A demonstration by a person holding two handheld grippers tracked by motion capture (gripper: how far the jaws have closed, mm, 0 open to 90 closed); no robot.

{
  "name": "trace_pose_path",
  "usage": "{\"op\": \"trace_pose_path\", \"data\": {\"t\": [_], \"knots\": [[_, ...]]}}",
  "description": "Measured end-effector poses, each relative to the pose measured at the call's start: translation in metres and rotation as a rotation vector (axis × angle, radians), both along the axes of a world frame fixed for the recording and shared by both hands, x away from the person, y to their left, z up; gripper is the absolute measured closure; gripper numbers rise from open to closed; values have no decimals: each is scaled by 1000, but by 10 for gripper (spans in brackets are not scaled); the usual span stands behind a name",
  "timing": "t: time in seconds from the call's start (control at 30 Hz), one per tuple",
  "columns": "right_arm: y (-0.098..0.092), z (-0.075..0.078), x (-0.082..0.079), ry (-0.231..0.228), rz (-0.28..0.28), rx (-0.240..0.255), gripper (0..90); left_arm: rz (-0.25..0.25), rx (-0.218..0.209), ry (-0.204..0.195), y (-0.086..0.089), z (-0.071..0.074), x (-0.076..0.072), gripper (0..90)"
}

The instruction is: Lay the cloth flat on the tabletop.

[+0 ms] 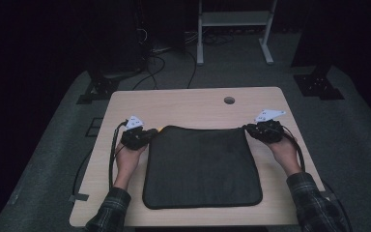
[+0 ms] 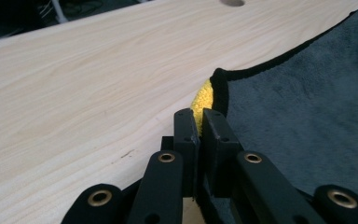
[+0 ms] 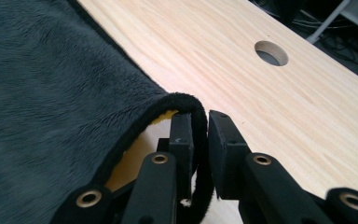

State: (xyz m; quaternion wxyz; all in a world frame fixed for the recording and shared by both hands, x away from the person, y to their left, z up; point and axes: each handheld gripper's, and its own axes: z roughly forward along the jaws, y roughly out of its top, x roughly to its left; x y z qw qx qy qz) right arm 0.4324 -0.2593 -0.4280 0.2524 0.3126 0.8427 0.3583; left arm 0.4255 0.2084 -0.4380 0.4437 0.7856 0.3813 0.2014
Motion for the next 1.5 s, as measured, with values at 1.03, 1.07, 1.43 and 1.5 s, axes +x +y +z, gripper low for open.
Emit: {"op": "trace_pose_path", "data": {"t": [1.03,1.07,1.43,1.5], "knots": [[-56,-29,-26,215,-212,152,132,57,19,133,37,-2,-49,218],[-58,-31,-29,214,-218,151,132,52,13,135,36,-2,-53,218],[-78,-45,-45,234,-295,174,126,41,40,194,25,-14,-83,217],[-80,-48,-46,239,-308,165,118,36,48,197,22,-17,-85,222]]}}
